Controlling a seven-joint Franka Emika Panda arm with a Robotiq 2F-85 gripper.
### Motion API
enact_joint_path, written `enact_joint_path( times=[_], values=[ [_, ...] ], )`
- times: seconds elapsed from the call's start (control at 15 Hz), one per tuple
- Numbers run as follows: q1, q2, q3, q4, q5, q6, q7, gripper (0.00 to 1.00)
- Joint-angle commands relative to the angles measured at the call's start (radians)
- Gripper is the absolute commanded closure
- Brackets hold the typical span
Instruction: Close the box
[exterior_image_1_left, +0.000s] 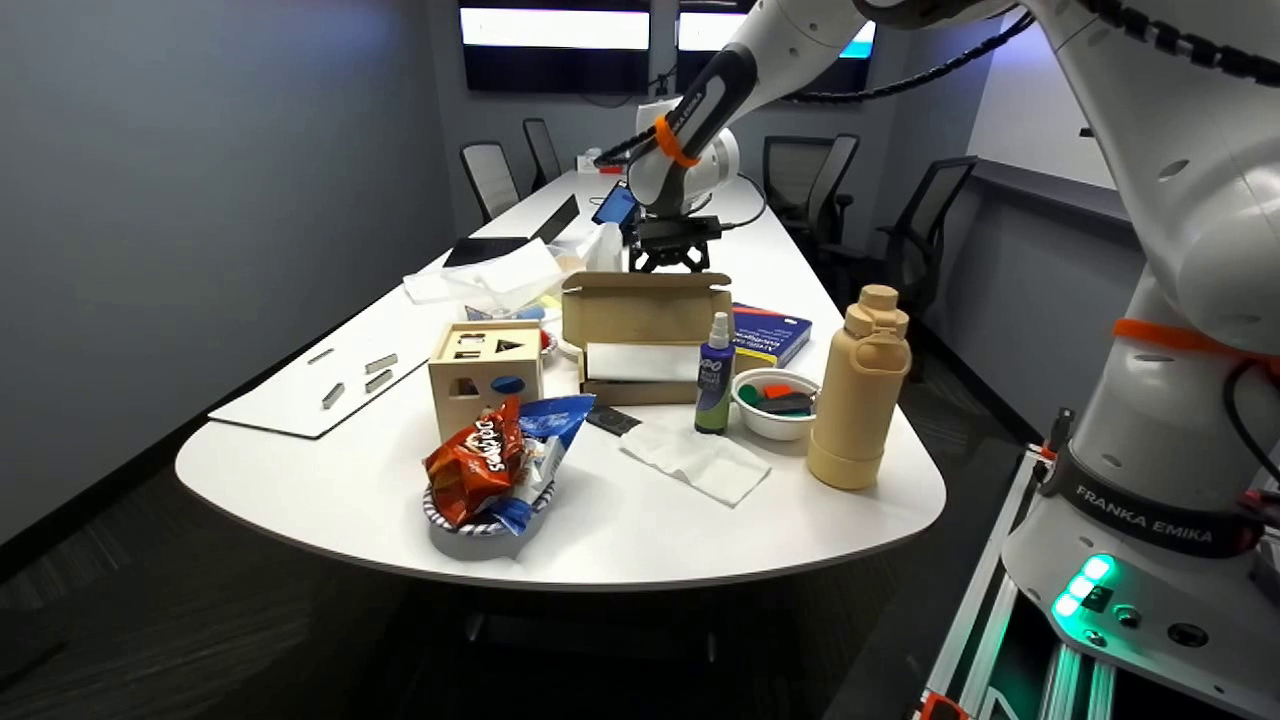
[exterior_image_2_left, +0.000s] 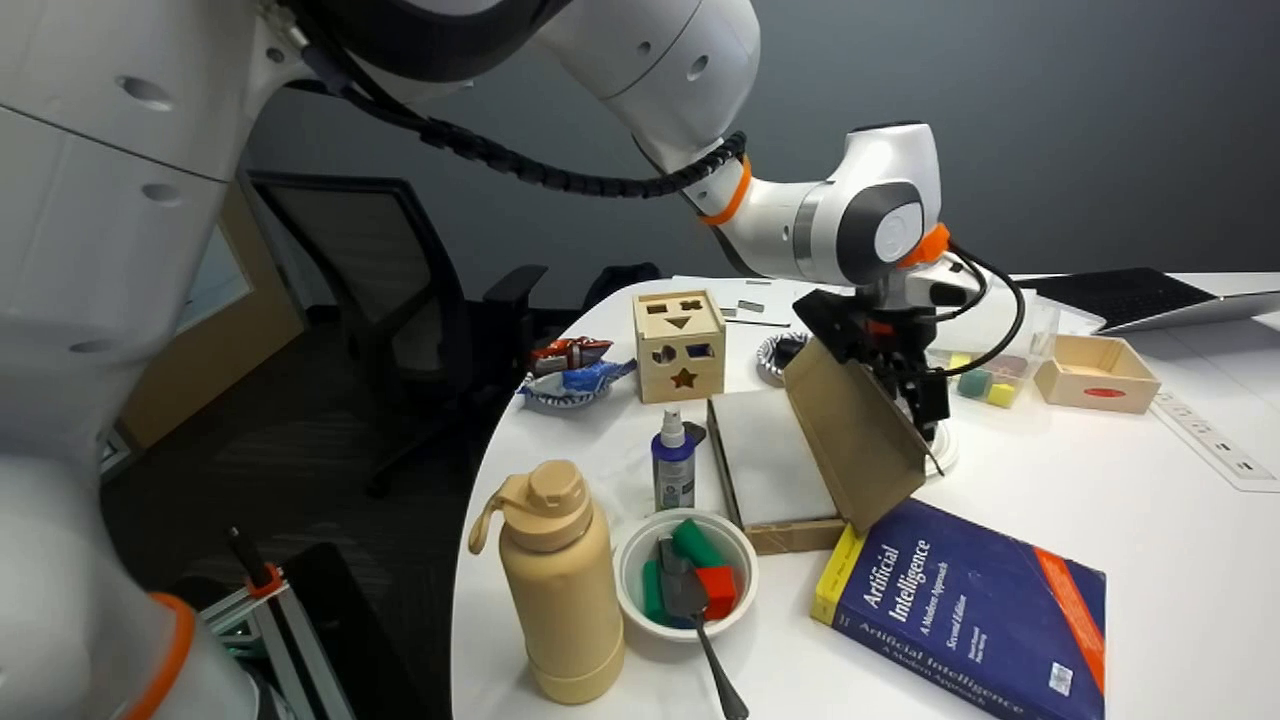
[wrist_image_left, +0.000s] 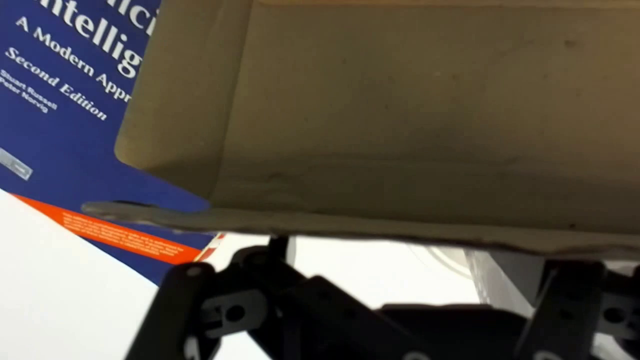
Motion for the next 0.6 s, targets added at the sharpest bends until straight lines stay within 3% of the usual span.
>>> enact_joint_path(
  times=[0.0, 0.53],
  values=[
    [-0.028, 0.017, 0.025, 0.082, 0.053, -0.147, -0.019, 0.0],
    [-0.078, 0.02, 0.082, 0.153, 0.141, -0.415, -0.071, 0.0]
  ],
)
